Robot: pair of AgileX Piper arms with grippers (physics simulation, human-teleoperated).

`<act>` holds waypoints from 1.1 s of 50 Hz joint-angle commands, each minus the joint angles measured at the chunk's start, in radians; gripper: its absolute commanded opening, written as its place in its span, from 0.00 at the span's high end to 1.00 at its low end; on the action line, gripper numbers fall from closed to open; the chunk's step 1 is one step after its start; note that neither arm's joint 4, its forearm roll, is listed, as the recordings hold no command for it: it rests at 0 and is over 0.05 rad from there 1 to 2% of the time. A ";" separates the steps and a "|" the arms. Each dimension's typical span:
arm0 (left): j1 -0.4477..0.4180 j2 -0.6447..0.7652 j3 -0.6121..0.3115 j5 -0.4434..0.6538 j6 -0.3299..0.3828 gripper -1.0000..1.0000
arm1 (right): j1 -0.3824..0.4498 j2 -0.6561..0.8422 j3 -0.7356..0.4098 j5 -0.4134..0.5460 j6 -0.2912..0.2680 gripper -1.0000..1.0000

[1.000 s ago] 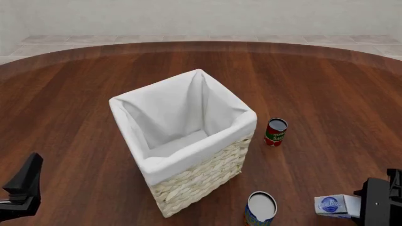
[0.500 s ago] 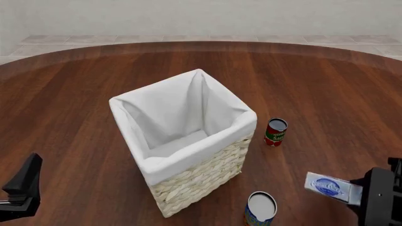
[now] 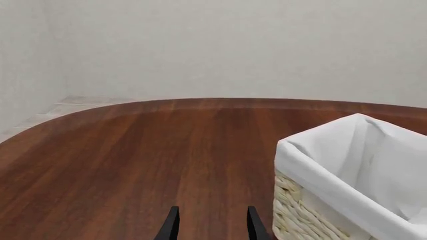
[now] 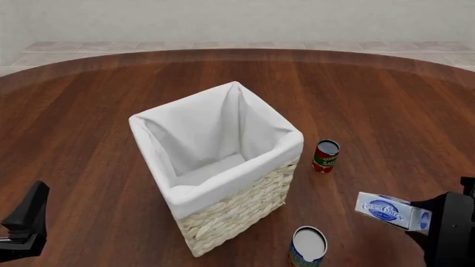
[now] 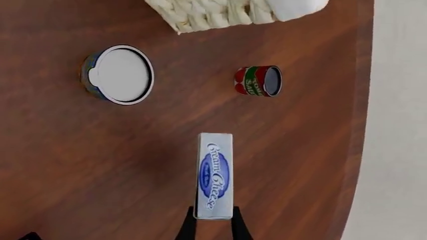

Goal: Pick up the cream cheese box, and put it in the basket.

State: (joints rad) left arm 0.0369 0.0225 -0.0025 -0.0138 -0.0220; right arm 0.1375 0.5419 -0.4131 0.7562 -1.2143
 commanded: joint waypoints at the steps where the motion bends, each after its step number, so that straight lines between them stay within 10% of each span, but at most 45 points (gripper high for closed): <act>1: 0.000 -0.007 0.000 0.004 -0.001 0.00 | 0.027 -0.023 -0.022 -0.029 0.030 1.00; 55: -0.003 -0.016 -0.003 0.006 -0.006 0.00 | 0.119 -0.057 -0.151 -0.125 0.107 1.00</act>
State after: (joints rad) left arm 0.0353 0.0080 -0.0043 -0.0080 -0.0271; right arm 0.2454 0.4894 -0.5321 0.6584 -1.1303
